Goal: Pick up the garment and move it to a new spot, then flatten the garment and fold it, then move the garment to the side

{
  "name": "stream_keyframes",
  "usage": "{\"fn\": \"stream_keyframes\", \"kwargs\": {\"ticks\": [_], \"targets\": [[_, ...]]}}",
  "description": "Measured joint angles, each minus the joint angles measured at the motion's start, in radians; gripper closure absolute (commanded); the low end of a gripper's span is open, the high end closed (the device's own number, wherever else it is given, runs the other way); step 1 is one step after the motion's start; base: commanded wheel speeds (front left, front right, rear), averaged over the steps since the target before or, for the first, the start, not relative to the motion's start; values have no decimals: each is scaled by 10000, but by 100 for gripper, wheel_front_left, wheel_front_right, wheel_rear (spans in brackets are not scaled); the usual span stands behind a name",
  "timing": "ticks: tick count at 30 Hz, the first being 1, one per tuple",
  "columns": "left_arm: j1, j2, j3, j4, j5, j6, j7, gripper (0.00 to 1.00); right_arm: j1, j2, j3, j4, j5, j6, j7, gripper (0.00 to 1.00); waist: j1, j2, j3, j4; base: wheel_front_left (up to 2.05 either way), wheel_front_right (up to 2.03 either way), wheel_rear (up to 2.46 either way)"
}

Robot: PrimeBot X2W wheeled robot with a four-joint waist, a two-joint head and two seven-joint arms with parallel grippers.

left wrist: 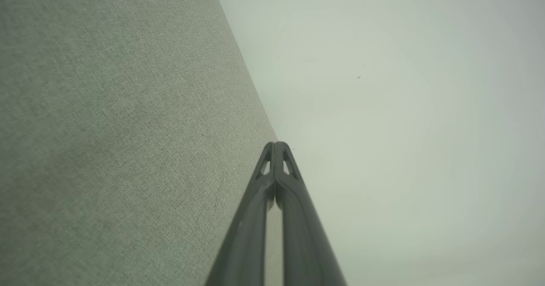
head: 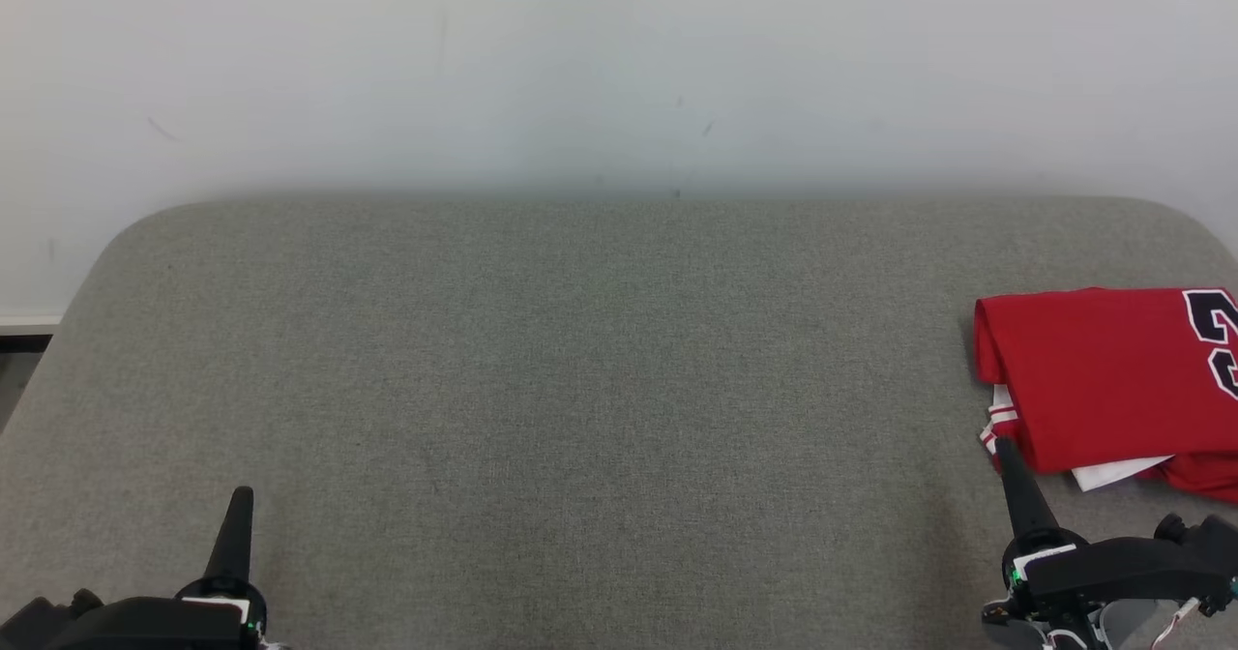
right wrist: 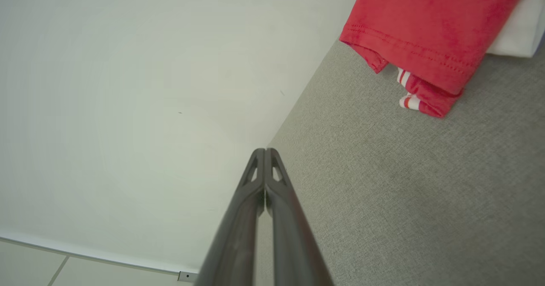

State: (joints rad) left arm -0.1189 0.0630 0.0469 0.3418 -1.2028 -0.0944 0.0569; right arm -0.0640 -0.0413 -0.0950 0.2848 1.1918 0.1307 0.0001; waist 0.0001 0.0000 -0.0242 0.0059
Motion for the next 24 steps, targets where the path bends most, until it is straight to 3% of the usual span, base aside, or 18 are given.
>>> {"fn": "stream_keyframes", "kwargs": {"ticks": [24], "targets": [[-275,-65,460,-104,-1918,-130,543,100,-192,-27,17,-174,2031,0,276,100,0,0,129,-27,0,0,0]]}}
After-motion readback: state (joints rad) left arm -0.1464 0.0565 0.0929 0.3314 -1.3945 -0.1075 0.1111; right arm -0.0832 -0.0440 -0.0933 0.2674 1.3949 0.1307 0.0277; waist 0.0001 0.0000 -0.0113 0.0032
